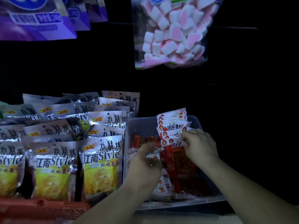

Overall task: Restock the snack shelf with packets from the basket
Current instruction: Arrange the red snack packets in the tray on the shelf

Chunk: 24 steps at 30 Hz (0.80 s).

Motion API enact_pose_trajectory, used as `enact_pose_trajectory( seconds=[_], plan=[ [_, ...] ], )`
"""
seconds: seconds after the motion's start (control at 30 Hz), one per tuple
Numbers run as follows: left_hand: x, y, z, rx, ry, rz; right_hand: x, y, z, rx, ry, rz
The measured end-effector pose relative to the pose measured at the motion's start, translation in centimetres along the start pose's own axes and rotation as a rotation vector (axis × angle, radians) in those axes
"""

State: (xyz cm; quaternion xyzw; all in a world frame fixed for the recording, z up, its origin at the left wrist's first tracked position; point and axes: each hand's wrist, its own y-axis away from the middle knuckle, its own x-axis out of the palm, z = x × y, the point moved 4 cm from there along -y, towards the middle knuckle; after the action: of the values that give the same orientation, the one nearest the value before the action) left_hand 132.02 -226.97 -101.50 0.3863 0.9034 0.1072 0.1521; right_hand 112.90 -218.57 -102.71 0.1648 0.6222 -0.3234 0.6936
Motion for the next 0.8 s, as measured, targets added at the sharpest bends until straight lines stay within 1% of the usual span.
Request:
enact_pose_trajectory(
  seconds=[0.07,0.13,0.2,0.23,0.27,0.33,0.4,0.47,0.5,0.57,0.63,0.7,0.8],
  plan=[
    [0.2,0.3,-0.2,0.023,-0.020,0.011,-0.1,0.6,-1.2,0.026,-0.046,-0.035],
    [0.4,0.5,-0.5,0.023,-0.010,0.017,-0.8,1.0,-2.5,0.039,-0.140,-0.109],
    [0.5,0.8,-0.9,0.032,-0.022,0.028,-2.2,1.5,-3.2,0.056,-0.280,-0.151],
    [0.5,1.1,-1.2,0.037,-0.016,0.043,-2.9,1.7,-3.5,0.099,-0.393,-0.140],
    [0.5,1.3,-1.5,0.056,-0.012,0.071,-3.7,1.8,-3.6,0.171,-0.549,-0.097],
    [0.4,1.9,-2.3,0.173,-0.062,0.113,-5.4,2.4,-3.4,0.296,-0.855,0.015],
    [0.5,2.6,-3.6,0.317,-0.113,0.147,-7.7,3.4,-2.9,0.287,-1.010,0.074],
    [0.8,3.2,-4.5,0.388,-0.121,0.188,-9.5,4.8,-2.0,0.219,-1.049,0.169],
    [1.2,3.6,-4.9,0.383,-0.106,0.212,-10.3,5.6,-1.4,0.196,-1.072,0.220],
    [1.8,4.1,-5.4,0.304,0.002,0.230,-11.1,7.0,-0.5,0.202,-1.165,0.268],
    [1.7,4.4,-5.6,0.226,0.120,0.164,-11.3,8.1,-0.2,0.275,-1.252,0.250],
    [1.3,4.6,-5.6,0.179,0.194,0.094,-11.2,9.0,-0.5,0.374,-1.369,0.274],
    [1.0,4.9,-6.1,0.141,0.237,0.075,-11.4,10.0,-1.0,0.391,-1.403,0.327]
  ],
)
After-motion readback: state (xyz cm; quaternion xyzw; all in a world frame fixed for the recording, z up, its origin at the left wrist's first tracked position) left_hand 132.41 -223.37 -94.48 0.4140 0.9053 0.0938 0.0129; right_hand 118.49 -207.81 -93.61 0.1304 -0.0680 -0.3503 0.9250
